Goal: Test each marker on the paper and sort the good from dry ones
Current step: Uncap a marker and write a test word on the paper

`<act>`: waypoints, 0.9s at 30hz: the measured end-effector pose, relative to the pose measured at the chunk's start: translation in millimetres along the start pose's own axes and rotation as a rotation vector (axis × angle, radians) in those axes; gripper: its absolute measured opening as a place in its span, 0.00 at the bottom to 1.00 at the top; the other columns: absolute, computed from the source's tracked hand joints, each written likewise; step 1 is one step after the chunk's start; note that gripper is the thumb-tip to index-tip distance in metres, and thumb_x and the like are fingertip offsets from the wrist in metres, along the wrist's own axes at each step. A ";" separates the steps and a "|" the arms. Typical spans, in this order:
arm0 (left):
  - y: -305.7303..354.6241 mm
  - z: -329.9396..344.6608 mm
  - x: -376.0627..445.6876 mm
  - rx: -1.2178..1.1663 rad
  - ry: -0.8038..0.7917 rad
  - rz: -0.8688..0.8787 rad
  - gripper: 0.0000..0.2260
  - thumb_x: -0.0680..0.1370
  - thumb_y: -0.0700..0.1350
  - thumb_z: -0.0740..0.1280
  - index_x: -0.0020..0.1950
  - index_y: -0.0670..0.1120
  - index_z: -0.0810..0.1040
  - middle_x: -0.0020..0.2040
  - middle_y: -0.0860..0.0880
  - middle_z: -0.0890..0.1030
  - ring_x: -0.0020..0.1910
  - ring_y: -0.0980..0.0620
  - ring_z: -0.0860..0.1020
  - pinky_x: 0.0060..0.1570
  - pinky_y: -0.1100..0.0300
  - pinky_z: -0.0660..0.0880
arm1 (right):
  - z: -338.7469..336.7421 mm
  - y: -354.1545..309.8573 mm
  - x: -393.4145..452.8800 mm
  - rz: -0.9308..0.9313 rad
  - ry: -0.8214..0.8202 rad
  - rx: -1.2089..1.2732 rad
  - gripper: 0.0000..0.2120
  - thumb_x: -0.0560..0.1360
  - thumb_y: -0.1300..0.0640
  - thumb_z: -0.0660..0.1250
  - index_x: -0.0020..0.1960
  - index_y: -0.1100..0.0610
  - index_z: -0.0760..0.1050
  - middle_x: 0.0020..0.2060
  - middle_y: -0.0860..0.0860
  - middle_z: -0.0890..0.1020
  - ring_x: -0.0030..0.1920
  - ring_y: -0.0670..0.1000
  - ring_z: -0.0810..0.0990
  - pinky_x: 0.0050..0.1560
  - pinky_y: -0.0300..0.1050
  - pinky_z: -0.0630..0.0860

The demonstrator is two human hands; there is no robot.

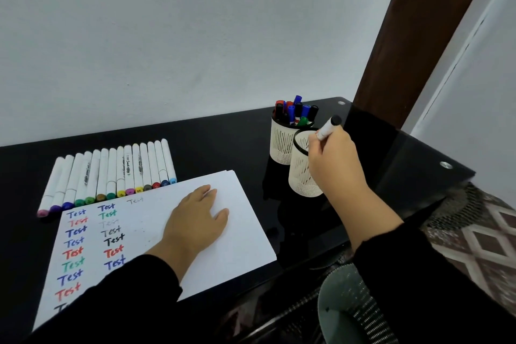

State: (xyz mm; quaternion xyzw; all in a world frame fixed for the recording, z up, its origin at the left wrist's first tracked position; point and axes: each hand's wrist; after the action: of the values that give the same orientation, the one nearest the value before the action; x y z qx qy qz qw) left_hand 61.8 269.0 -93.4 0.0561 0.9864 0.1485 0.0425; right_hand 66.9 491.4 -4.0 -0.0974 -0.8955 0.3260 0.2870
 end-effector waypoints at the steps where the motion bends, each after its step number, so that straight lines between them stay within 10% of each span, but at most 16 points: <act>1: -0.1 0.0 -0.2 0.004 0.000 0.000 0.27 0.80 0.58 0.52 0.77 0.50 0.52 0.77 0.54 0.52 0.75 0.53 0.53 0.72 0.56 0.55 | 0.1 -1.0 3.8 0.007 -0.020 -0.035 0.09 0.80 0.53 0.59 0.48 0.60 0.69 0.46 0.56 0.77 0.47 0.56 0.77 0.44 0.49 0.74; 11: -1.0 2.5 1.9 0.013 -0.008 -0.007 0.28 0.80 0.59 0.52 0.77 0.50 0.51 0.77 0.54 0.51 0.75 0.52 0.52 0.71 0.56 0.54 | -1.8 -18.4 24.4 0.086 -0.163 -0.146 0.11 0.78 0.56 0.63 0.57 0.60 0.68 0.46 0.53 0.75 0.48 0.54 0.75 0.42 0.47 0.72; 18: -2.0 3.0 3.1 0.007 -0.004 -0.005 0.28 0.80 0.59 0.52 0.77 0.50 0.51 0.77 0.54 0.51 0.75 0.52 0.52 0.71 0.56 0.54 | -2.7 -17.4 28.7 0.113 -0.263 -0.276 0.09 0.79 0.54 0.58 0.46 0.59 0.71 0.35 0.51 0.74 0.33 0.48 0.71 0.30 0.42 0.65; 23: -1.4 2.3 2.8 -0.003 -0.010 -0.008 0.28 0.80 0.59 0.52 0.77 0.50 0.51 0.77 0.54 0.52 0.75 0.52 0.53 0.71 0.55 0.55 | -2.7 -15.1 24.8 0.078 -0.208 -0.201 0.12 0.79 0.54 0.60 0.59 0.59 0.67 0.43 0.52 0.74 0.44 0.53 0.73 0.40 0.45 0.69; 27: -1.6 2.9 1.6 -0.005 -0.009 -0.009 0.28 0.80 0.59 0.52 0.77 0.50 0.51 0.77 0.54 0.52 0.75 0.52 0.53 0.72 0.55 0.55 | -1.6 -11.5 25.4 0.079 -0.205 -0.255 0.08 0.77 0.53 0.59 0.48 0.58 0.71 0.40 0.53 0.76 0.41 0.52 0.73 0.35 0.42 0.66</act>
State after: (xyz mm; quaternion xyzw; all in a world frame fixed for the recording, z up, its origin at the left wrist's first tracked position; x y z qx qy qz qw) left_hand 60.4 268.6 -96.7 0.0522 0.9861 0.1506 0.0478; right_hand 47.2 492.6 15.8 -0.1342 -0.9497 0.2290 0.1665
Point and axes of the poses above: each hand's wrist, its own x-axis towards the middle knuckle, its own z-axis out of the palm, y = z × x
